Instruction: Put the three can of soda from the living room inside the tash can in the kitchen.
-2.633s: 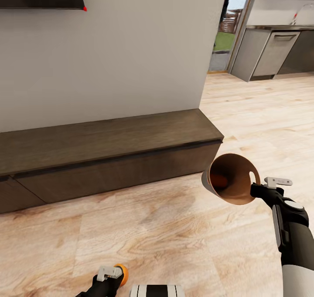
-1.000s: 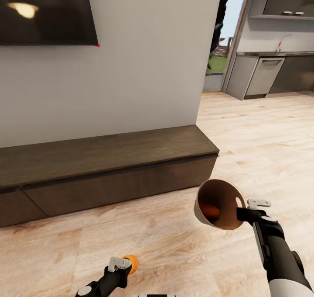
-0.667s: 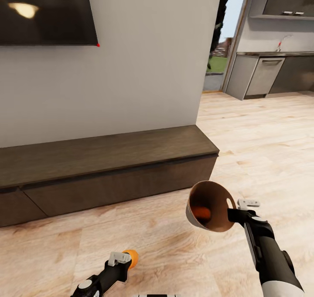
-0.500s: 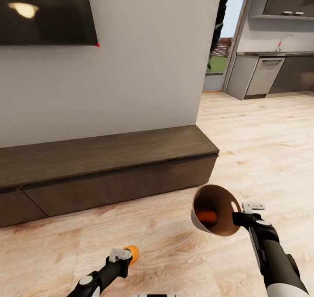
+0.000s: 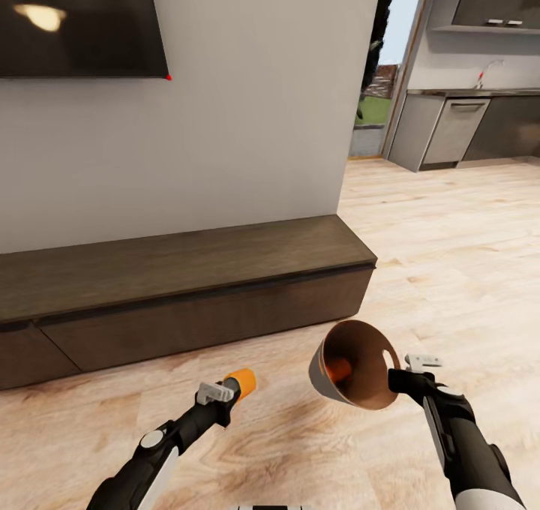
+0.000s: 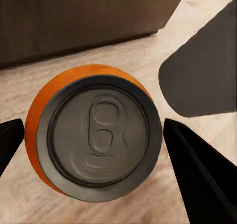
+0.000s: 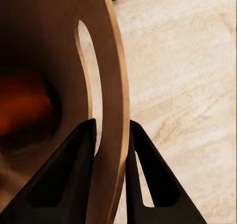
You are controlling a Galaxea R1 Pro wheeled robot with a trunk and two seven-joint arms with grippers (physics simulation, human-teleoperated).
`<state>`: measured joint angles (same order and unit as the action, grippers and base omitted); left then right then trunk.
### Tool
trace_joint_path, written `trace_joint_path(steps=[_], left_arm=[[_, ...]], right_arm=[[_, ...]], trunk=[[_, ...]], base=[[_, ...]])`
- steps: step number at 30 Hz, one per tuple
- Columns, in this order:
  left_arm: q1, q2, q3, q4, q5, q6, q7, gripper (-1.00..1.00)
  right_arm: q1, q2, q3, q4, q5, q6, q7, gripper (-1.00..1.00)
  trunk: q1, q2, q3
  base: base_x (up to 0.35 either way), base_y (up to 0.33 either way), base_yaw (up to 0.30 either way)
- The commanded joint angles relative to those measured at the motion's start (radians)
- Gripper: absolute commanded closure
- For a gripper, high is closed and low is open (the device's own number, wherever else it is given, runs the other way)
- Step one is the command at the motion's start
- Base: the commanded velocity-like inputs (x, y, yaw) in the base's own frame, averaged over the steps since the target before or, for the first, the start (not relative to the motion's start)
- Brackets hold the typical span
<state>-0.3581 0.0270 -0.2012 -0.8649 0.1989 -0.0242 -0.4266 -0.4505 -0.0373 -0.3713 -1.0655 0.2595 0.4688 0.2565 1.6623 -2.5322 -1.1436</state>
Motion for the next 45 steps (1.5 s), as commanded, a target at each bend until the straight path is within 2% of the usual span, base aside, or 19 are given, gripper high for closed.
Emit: trace_joint_path(steps=[1, 8, 13, 17, 21, 24, 25, 26, 29, 31, 33, 34, 39, 45], left_arm=[[0.001, 0.0, 0.0, -0.023, -0.001, 0.012, -0.005, 1.0], [0.005, 0.002, 0.005, -0.134, 0.0, 0.076, -0.037, 1.0], [0.006, 0.012, 0.037, -0.171, 0.02, 0.105, -0.051, 1.0], [0.01, 0.053, 0.06, -0.23, 0.05, 0.17, -0.096, 1.0], [0.012, 0.067, 0.074, -0.257, 0.07, 0.211, -0.113, 1.0], [0.013, 0.086, 0.078, -0.306, 0.076, 0.264, -0.147, 1.0], [0.013, 0.092, 0.08, -0.325, 0.076, 0.287, -0.162, 1.0], [0.013, 0.102, 0.081, -0.383, 0.077, 0.351, -0.199, 1.0], [0.013, 0.118, 0.081, -0.443, 0.077, 0.411, -0.219, 1.0], [0.013, 0.131, 0.081, -0.501, 0.078, 0.474, -0.235, 1.0], [0.013, 0.135, 0.082, -0.521, 0.077, 0.511, -0.244, 1.0], [0.013, 0.137, 0.082, -0.529, 0.077, 0.536, -0.257, 1.0], [0.012, 0.138, 0.083, -0.534, 0.077, 0.606, -0.325, 1.0], [0.009, 0.142, 0.093, -0.537, 0.077, 0.682, -0.392, 1.0]], right_arm=[[0.0, 0.0, 0.009, -0.001, -0.01, 0.002, 0.004, 1.0], [0.0, 0.003, 0.027, -0.001, -0.009, 0.005, -0.017, 1.0], [0.0, 0.005, 0.03, -0.001, -0.009, 0.006, -0.02, 1.0], [0.0, 0.005, 0.057, 0.0, -0.009, 0.007, -0.02, 1.0], [0.0, 0.004, 0.071, 0.0, -0.008, 0.008, -0.019, 1.0], [0.0, 0.004, 0.098, 0.001, -0.001, 0.018, -0.019, 1.0], [0.0, 0.004, 0.111, 0.001, 0.011, 0.031, -0.019, 1.0], [0.0, 0.004, 0.135, 0.001, 0.042, 0.053, -0.019, 1.0], [0.0, 0.004, 0.149, 0.001, 0.066, 0.061, -0.018, 1.0], [0.0, 0.005, 0.188, 0.001, 0.1, 0.07, -0.017, 1.0], [0.0, 0.004, 0.208, -0.002, 0.113, 0.108, -0.017, 1.0], [0.0, 0.003, 0.231, -0.005, 0.119, 0.135, -0.016, 1.0], [0.0, 0.003, 0.269, -0.008, 0.128, 0.154, -0.016, 1.0], [0.0, 0.007, 0.337, -0.022, 0.196, 0.214, -0.018, 1.0]], trunk=[[0.0, 0.0, 0.0], [0.0, 0.0, 0.0], [0.0, 0.0, 0.0], [0.0, 0.0, 0.0], [0.0, 0.0, 0.0], [0.0, 0.0, 0.0], [0.0, 0.0, 0.0], [0.0, 0.0, 0.0], [0.0, 0.0, 0.0], [0.0, 0.0, 0.0], [0.0, 0.0, 0.0], [0.0, 0.0, 0.0], [0.0, 0.0, 0.0], [0.0, 0.0, 0.0]], base=[[0.0, 0.0, 0.0], [0.0, 0.0, 0.0], [0.0, 0.0, 0.0], [0.0, 0.0, 0.0], [0.0, 0.0, 0.0], [0.0, 0.0, 0.0], [0.0, 0.0, 0.0], [0.0, 0.0, 0.0], [0.0, 0.0, 0.0], [0.0, 0.0, 0.0], [0.0, 0.0, 0.0], [0.0, 0.0, 0.0], [0.0, 0.0, 0.0], [0.0, 0.0, 0.0]])
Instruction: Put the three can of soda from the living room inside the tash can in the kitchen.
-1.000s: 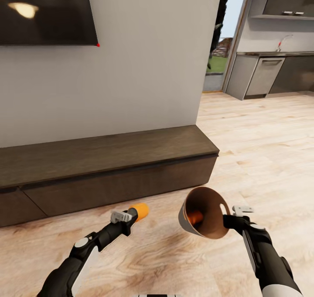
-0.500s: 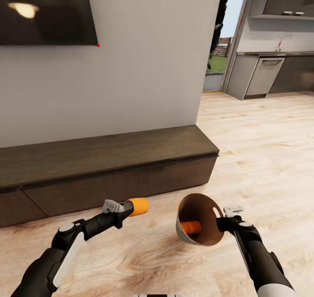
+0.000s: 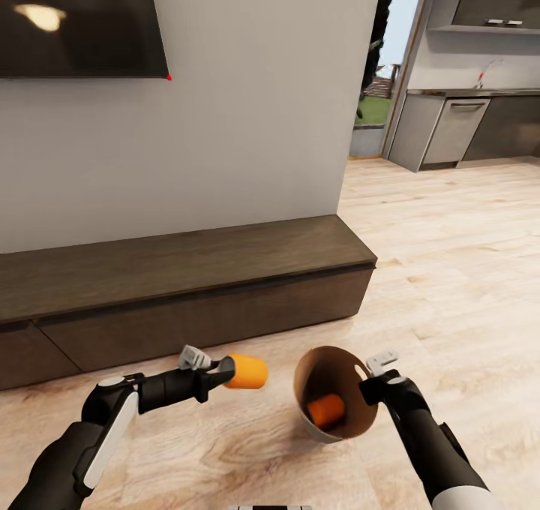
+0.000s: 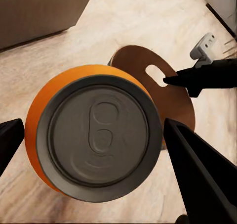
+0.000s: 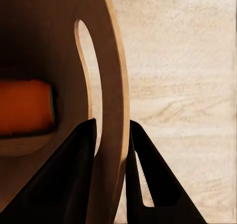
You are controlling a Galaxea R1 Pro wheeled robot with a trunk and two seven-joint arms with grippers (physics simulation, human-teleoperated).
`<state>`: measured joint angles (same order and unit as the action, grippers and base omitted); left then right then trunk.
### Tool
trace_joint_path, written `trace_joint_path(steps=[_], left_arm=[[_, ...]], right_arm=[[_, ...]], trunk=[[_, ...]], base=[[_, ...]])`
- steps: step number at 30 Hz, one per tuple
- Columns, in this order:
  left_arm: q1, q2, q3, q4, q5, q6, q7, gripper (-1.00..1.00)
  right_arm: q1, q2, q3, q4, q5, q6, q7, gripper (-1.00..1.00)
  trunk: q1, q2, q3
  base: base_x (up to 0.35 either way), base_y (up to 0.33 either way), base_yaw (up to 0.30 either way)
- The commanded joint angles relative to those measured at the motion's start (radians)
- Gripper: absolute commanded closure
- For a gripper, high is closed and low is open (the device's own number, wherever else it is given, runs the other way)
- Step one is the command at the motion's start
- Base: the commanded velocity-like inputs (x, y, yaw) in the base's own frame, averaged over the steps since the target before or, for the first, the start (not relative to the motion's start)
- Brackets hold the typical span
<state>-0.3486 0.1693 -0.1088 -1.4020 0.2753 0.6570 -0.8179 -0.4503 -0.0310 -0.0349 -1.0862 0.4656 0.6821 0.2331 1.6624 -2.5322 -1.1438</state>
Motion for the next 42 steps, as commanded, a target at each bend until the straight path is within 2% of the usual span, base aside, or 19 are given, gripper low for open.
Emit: trace_joint_path(steps=[1, 5, 7, 11, 13, 18, 24, 27, 30, 33, 36, 40, 42], left_arm=[[0.0, 0.0, 0.003, 0.0, 0.001, 0.008, -0.005, 1.0], [-0.01, 0.01, 0.012, -0.006, 0.001, 0.054, -0.082, 1.0], [-0.012, 0.012, 0.013, -0.017, 0.001, 0.068, -0.094, 1.0], [-0.013, 0.013, 0.013, -0.04, 0.001, 0.09, -0.104, 1.0], [-0.015, 0.012, 0.014, -0.046, 0.001, 0.096, -0.107, 1.0], [-0.023, 0.01, 0.022, -0.05, 0.002, 0.099, -0.138, 1.0], [-0.042, 0.001, 0.029, -0.051, 0.002, 0.129, -0.156, 1.0], [-0.049, -0.006, 0.028, -0.049, 0.002, 0.136, -0.158, 1.0], [-0.062, -0.019, 0.024, -0.044, -0.003, 0.138, -0.157, 1.0], [-0.07, -0.032, 0.022, -0.04, -0.008, 0.137, -0.153, 1.0], [-0.072, -0.07, 0.02, -0.034, -0.013, 0.136, -0.149, 1.0], [-0.073, -0.112, 0.019, -0.019, -0.017, 0.136, -0.136, 1.0], [-0.073, -0.124, 0.018, -0.016, -0.018, 0.135, -0.13, 1.0]], right_arm=[[-0.001, 0.001, 0.004, -0.004, -0.006, 0.006, 0.005, 1.0], [-0.001, 0.012, 0.029, -0.018, 0.011, 0.024, 0.005, 1.0], [-0.001, 0.019, 0.043, -0.02, 0.018, 0.026, 0.005, 1.0], [-0.001, 0.042, 0.058, -0.021, 0.07, 0.052, 0.005, 1.0], [-0.001, 0.066, 0.062, -0.021, 0.107, 0.062, 0.005, 1.0], [-0.001, 0.089, 0.065, -0.021, 0.139, 0.068, 0.005, 1.0], [-0.002, 0.108, 0.067, -0.03, 0.154, 0.072, 0.005, 1.0], [-0.002, 0.127, 0.067, -0.039, 0.195, 0.074, 0.005, 1.0], [-0.002, 0.137, 0.068, -0.046, 0.21, 0.085, 0.005, 1.0], [-0.002, 0.141, 0.086, -0.065, 0.215, 0.107, 0.005, 1.0], [-0.002, 0.142, 0.114, -0.081, 0.216, 0.137, 0.005, 1.0], [-0.002, 0.149, 0.123, -0.091, 0.217, 0.148, 0.005, 1.0], [-0.002, 0.151, 0.124, -0.092, 0.217, 0.149, 0.005, 1.0]], trunk=[[0.0, 0.0, 0.0], [0.0, 0.0, 0.0], [0.0, 0.0, 0.0], [0.0, 0.0, 0.0], [0.0, 0.0, 0.0], [0.0, 0.0, 0.0], [0.0, 0.0, 0.0], [0.0, 0.0, 0.0], [0.0, 0.0, 0.0], [0.0, 0.0, 0.0], [0.0, 0.0, 0.0], [0.0, 0.0, 0.0], [0.0, 0.0, 0.0]], base=[[0.0, 0.0, 0.0], [0.0, 0.0, 0.0], [0.0, 0.0, 0.0], [0.0, 0.0, 0.0], [0.0, 0.0, 0.0], [0.0, 0.0, 0.0], [0.0, 0.0, 0.0], [0.0, 0.0, 0.0], [0.0, 0.0, 0.0], [0.0, 0.0, 0.0], [0.0, 0.0, 0.0], [0.0, 0.0, 0.0], [0.0, 0.0, 0.0]])
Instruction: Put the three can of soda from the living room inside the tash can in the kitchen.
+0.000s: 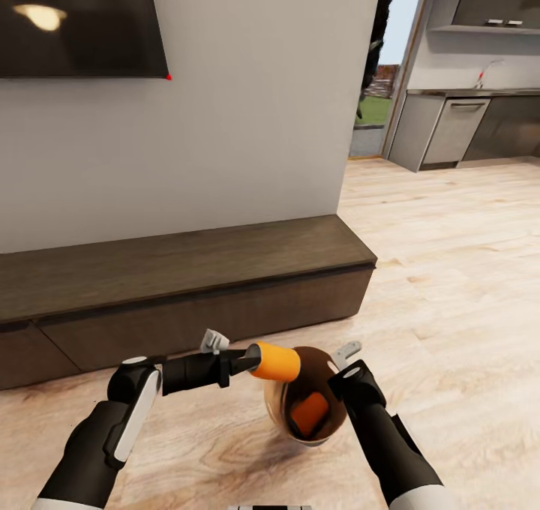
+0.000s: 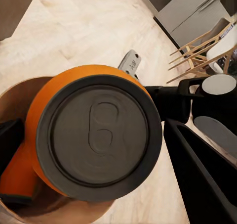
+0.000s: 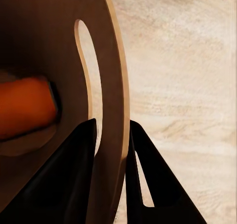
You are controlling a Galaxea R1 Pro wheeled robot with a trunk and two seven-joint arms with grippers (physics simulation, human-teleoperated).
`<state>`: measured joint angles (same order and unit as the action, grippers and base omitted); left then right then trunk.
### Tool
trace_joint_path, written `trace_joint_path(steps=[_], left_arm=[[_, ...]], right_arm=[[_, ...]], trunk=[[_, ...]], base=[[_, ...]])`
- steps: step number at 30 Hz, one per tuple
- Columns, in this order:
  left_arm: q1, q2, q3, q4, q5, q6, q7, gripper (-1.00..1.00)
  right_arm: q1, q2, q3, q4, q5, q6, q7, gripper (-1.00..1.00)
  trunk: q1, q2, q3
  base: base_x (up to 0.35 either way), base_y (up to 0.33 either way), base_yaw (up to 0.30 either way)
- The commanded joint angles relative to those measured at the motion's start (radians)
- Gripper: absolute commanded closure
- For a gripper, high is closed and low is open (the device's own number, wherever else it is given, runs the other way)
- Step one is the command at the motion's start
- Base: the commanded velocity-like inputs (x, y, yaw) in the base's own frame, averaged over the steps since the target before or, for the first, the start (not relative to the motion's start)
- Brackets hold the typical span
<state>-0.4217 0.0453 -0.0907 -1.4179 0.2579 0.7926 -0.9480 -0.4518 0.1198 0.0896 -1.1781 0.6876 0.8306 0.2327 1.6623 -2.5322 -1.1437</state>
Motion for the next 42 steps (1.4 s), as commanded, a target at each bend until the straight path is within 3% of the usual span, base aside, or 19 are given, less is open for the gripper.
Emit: trace_joint_path(steps=[1, 3, 21, 31, 32, 42], left_arm=[[0.0, -0.011, -0.003, 0.007, -0.001, -0.001, 0.004, 1.0], [0.002, 0.0, 0.008, 0.004, -0.002, -0.004, -0.006, 1.0], [0.002, 0.0, 0.013, 0.002, -0.002, -0.002, -0.007, 1.0], [0.003, 0.0, -0.012, 0.058, -0.013, -0.062, -0.005, 1.0], [0.003, -0.001, -0.014, 0.269, -0.015, -0.076, -0.004, 1.0], [-0.002, -0.015, -0.065, 0.315, -0.018, -0.092, 0.088, 1.0]], right_arm=[[0.0, 0.002, 0.001, -0.001, -0.005, 0.001, 0.005, 1.0], [0.002, 0.004, -0.001, 0.005, -0.008, 0.011, 0.002, 1.0], [0.002, 0.004, -0.001, 0.006, -0.004, 0.01, 0.002, 1.0], [0.001, 0.02, 0.0, 0.004, -0.001, 0.019, 0.001, 1.0], [0.001, 0.021, 0.0, 0.0, -0.002, 0.019, 0.0, 1.0], [0.001, 0.034, 0.005, -0.054, -0.001, 0.052, -0.001, 1.0]], trunk=[[0.0, 0.0, 0.0], [0.0, 0.0, 0.0], [0.0, 0.0, 0.0], [0.0, 0.0, 0.0], [0.0, 0.0, 0.0], [0.0, 0.0, 0.0]], base=[[0.0, 0.0, 0.0], [0.0, 0.0, 0.0], [0.0, 0.0, 0.0], [0.0, 0.0, 0.0], [0.0, 0.0, 0.0], [0.0, 0.0, 0.0]])
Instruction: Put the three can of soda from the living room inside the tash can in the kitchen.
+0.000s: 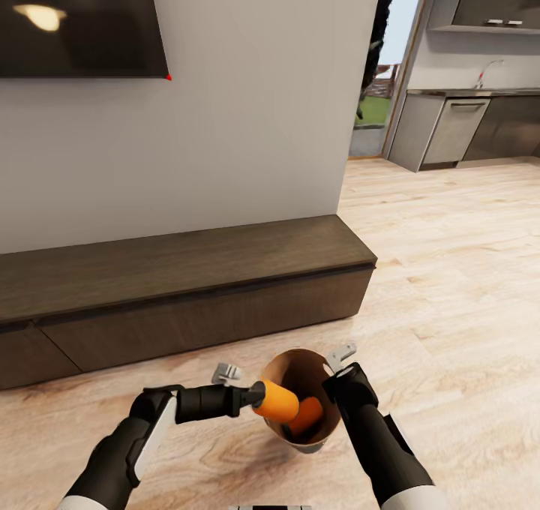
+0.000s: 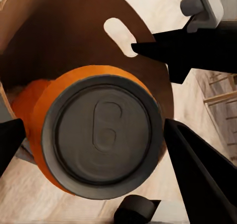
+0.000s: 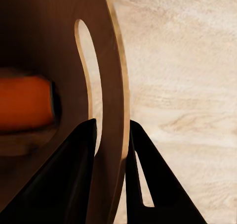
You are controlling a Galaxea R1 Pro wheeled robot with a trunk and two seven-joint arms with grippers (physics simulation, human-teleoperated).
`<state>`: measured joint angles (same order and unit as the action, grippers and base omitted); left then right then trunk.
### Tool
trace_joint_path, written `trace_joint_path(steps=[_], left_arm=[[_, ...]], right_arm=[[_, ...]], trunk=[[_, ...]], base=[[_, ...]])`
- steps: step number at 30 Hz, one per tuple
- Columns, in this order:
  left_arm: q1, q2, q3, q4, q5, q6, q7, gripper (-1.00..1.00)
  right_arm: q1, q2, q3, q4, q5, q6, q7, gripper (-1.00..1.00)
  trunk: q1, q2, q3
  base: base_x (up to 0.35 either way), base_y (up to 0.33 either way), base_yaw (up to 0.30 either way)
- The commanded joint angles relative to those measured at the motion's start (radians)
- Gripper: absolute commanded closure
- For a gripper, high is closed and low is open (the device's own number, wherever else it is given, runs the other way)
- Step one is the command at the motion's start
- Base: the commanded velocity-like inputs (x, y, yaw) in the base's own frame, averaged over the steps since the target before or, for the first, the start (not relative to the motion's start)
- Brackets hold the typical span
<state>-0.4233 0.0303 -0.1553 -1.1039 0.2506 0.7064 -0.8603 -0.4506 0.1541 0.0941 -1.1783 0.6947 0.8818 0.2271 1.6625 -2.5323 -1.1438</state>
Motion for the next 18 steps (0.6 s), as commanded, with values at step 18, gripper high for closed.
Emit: trace_joint_path(steps=[18], left_arm=[[-0.003, -0.003, -0.018, 0.013, -0.006, -0.02, 0.009, 1.0]], right_arm=[[0.0, 0.001, 0.061, -0.073, -0.008, 0.04, 0.005, 1.0]], trunk=[[0.0, 0.0, 0.0]], base=[[0.0, 0.0, 0.0]])
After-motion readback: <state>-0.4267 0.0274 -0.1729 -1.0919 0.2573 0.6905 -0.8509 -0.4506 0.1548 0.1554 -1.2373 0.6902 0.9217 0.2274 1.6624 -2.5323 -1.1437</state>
